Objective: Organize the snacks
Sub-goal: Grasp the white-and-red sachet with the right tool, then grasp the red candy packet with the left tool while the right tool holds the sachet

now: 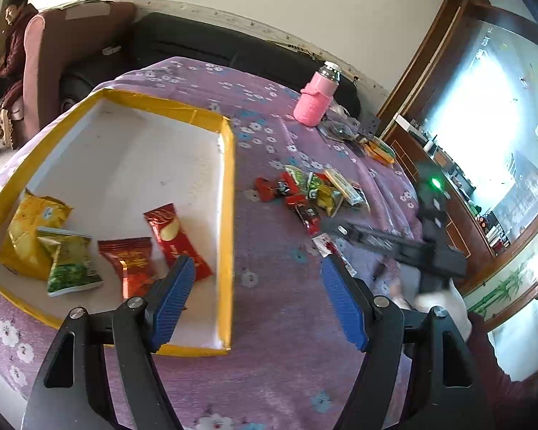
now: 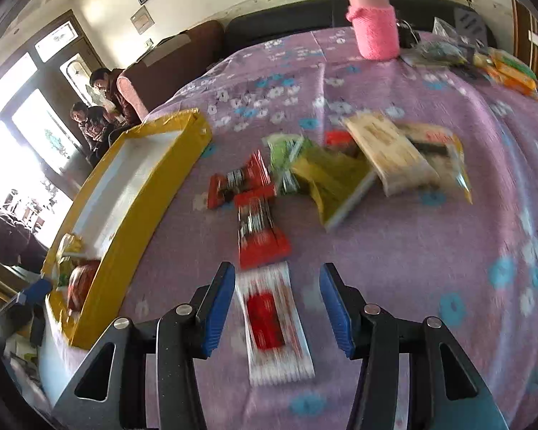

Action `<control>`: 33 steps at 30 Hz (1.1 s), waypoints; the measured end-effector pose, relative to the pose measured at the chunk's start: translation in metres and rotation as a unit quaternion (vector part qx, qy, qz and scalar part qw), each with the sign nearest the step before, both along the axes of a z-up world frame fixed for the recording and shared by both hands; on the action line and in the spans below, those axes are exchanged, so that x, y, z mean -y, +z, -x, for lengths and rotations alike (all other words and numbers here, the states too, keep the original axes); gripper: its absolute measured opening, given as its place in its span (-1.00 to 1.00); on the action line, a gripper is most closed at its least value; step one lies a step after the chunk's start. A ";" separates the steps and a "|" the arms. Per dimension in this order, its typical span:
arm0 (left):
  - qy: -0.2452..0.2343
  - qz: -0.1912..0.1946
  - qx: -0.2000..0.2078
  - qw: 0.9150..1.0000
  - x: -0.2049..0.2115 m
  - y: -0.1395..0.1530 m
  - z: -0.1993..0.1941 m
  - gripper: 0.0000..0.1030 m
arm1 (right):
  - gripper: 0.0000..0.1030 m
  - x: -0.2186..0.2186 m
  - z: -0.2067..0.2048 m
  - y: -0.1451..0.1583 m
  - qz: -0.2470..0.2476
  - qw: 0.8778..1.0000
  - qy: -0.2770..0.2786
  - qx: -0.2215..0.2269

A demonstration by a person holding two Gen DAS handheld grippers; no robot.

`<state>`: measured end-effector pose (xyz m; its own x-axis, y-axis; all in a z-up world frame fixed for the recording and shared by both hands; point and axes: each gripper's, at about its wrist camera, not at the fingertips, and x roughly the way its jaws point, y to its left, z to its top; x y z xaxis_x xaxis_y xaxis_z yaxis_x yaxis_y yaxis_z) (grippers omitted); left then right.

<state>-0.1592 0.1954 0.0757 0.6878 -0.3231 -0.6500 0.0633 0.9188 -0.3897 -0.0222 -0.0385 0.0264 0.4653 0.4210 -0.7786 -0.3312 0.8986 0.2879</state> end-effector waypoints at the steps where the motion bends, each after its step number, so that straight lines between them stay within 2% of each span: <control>1: -0.002 0.000 -0.002 1.000 0.003 0.000 -0.001 0.42 | 0.01 -0.006 -0.005 0.001 0.004 1.000 0.003 0.005; 4: -0.007 -0.005 -0.007 1.000 0.011 -0.001 -0.003 0.42 | 0.00 -0.027 -0.023 0.002 0.027 0.999 0.011 0.015; 6: -0.010 -0.009 -0.008 1.000 0.014 -0.002 -0.003 0.42 | -0.07 -0.039 -0.032 -0.002 0.043 0.999 0.016 0.016; 8: -0.010 -0.013 -0.010 1.000 0.016 -0.003 -0.004 0.42 | -0.49 -0.045 -0.040 -0.008 0.045 0.999 0.019 0.001; 11: -0.012 -0.015 -0.012 1.000 0.017 -0.003 -0.005 0.42 | -0.50 -0.047 -0.036 -0.010 0.023 0.999 0.033 -0.013; 13: -0.014 -0.014 -0.014 1.000 0.019 -0.004 -0.006 0.42 | -0.50 -0.047 -0.028 -0.011 -0.002 0.998 0.055 -0.037; 14: -0.017 -0.013 -0.014 1.000 0.020 -0.004 -0.007 0.42 | -0.43 -0.045 -0.022 -0.010 -0.019 0.996 0.070 -0.050; 16: -0.022 -0.015 -0.015 1.000 0.023 -0.005 -0.006 0.42 | -0.42 -0.034 -0.014 -0.003 -0.052 0.994 0.080 -0.054; 18: -0.027 -0.015 -0.016 0.999 0.026 -0.006 -0.008 0.42 | -0.14 -0.018 -0.007 0.005 -0.058 0.995 0.064 -0.041; 19: -0.031 -0.017 -0.018 0.999 0.030 -0.008 -0.008 0.42 | -0.02 -0.008 -0.002 0.009 -0.041 0.997 0.055 -0.023; 21: -0.038 -0.021 -0.021 0.999 0.036 -0.010 -0.011 0.42 | -0.01 0.000 0.003 0.010 0.002 0.999 0.049 -0.004; 25: -0.054 -0.035 -0.029 0.997 0.054 -0.012 -0.015 0.42 | 0.00 -0.005 0.016 -0.008 0.052 0.996 0.072 -0.011; 28: -0.062 -0.048 -0.031 0.996 0.064 -0.011 -0.017 0.42 | -0.19 -0.017 0.030 -0.010 0.089 0.992 0.090 0.022; 29: -0.064 -0.051 -0.031 0.996 0.065 -0.011 -0.018 0.42 | -0.39 -0.021 0.032 -0.011 0.095 0.991 0.095 0.027; 33: -0.066 -0.059 -0.034 0.996 0.073 -0.009 -0.024 0.42 | -0.43 -0.023 0.031 -0.012 0.109 0.989 0.092 0.040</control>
<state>-0.1353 0.1228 0.0664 0.5981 -0.3270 -0.7317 0.1640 0.9436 -0.2876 -0.0527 -0.0159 0.0144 0.4603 0.3299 -0.8242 -0.5087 0.8589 0.0597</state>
